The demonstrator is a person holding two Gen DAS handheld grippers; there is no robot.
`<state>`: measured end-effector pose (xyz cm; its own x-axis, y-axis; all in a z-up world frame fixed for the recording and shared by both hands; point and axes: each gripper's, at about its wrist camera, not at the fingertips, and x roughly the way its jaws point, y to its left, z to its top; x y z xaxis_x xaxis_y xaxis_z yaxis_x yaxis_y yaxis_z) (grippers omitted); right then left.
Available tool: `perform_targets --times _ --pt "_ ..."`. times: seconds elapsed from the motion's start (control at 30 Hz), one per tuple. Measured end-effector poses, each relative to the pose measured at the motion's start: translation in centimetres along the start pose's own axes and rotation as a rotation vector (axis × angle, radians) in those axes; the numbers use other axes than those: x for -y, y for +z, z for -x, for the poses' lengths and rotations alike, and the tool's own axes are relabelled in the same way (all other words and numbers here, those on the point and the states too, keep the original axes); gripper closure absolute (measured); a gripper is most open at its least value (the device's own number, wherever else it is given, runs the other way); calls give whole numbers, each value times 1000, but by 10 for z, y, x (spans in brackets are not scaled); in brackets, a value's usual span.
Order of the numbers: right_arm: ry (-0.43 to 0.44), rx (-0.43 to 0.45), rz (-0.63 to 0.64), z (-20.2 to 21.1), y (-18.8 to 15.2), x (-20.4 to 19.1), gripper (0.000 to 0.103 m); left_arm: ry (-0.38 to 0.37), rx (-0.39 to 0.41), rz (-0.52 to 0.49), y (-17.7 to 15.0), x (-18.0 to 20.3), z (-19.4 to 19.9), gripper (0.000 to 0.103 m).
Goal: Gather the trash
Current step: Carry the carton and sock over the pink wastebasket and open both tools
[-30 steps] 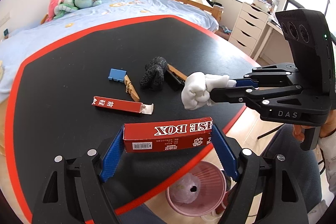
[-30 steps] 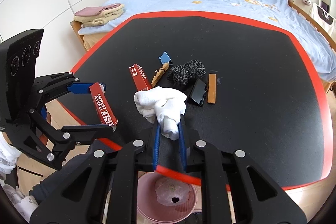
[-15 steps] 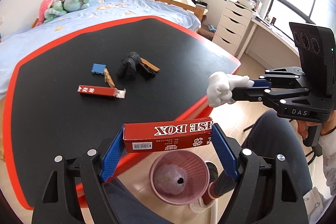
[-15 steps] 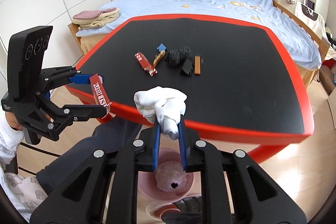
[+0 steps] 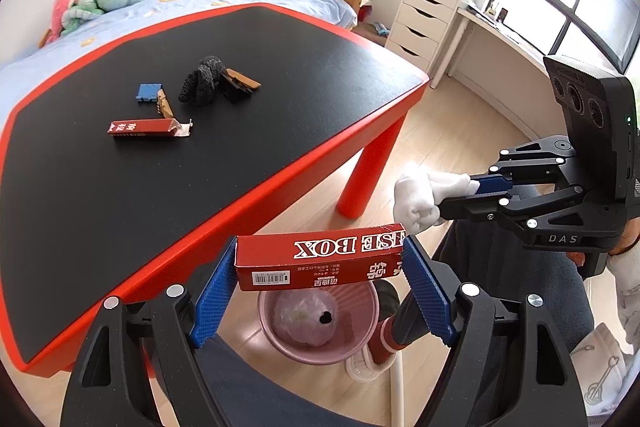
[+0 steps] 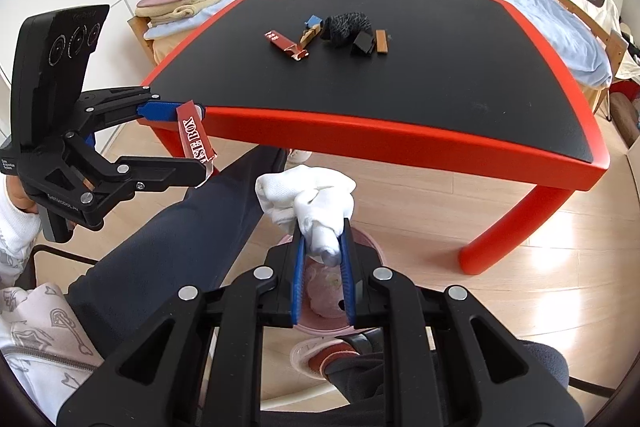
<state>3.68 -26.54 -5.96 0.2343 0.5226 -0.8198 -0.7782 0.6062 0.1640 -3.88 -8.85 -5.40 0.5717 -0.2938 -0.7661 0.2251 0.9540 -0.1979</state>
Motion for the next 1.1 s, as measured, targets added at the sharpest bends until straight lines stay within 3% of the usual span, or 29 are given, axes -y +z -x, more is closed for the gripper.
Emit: perform_targets --times 0.23,0.3,0.33,0.37,0.43,0.57,1.1 --pt "18 -4 7 -4 0 -5 87 -10 -10 -7 -2 4 -1 26" --pt "26 -3 5 -5 1 -4 83 -23 -13 -8 -2 4 -2 25" --pt "27 -5 2 -5 1 -3 76 -28 -14 -10 -2 5 -3 24" --pt "21 -9 -1 -6 0 -2 58 -27 -12 -10 -2 5 -4 16" --pt "1 -1 -10 -6 -1 1 31 -31 -13 -5 -2 4 -6 11" --pt "-11 9 -47 -5 -1 9 14 -19 -21 18 -1 0 -9 8" --pt "5 13 -76 -6 -2 10 4 36 -24 55 -3 -8 -4 7"
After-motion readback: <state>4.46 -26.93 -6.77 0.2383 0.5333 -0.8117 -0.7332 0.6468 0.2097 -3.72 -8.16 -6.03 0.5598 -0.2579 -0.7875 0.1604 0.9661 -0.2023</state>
